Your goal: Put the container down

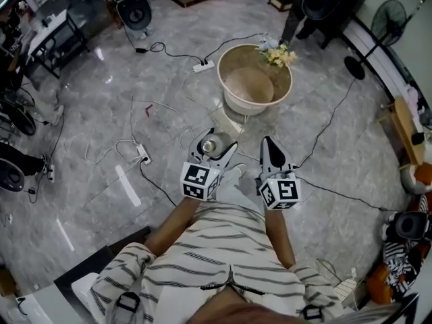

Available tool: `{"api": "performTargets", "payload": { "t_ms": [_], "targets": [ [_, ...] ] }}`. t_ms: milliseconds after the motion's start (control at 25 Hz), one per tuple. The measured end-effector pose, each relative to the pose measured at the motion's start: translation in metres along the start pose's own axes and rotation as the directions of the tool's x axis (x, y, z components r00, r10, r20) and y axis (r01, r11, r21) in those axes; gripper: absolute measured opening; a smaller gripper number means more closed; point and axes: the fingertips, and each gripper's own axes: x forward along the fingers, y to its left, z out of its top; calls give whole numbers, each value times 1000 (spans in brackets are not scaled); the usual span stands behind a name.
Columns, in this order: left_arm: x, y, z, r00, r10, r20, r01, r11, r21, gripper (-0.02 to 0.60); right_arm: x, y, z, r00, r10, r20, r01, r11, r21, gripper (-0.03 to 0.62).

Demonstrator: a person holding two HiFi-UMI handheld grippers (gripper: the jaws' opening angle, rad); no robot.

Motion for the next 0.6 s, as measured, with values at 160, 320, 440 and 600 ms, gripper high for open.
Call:
{"api": "performTargets", "payload": {
  "t_ms": [160, 320, 440, 600],
  "targets": [
    [29, 13, 5, 1000, -1, -9, 1, 1000, 4, 331, 30, -20, 1, 1000, -6, -3, 6, 1000, 15, 11],
    [62, 28, 11, 1000, -12, -19, 12, 1000, 7, 331, 60, -38, -2, 1000, -7, -13, 8, 1000, 30, 11],
    [94, 37, 14, 999, -26, -35, 26, 1000, 8, 331, 82, -58, -4, 1000, -7, -27, 8, 999, 39, 11],
    [138, 42, 26, 998, -45, -42, 46, 999, 18, 331, 109, -91, 5, 999, -21, -25, 22, 998, 58, 11]
  ]
}}
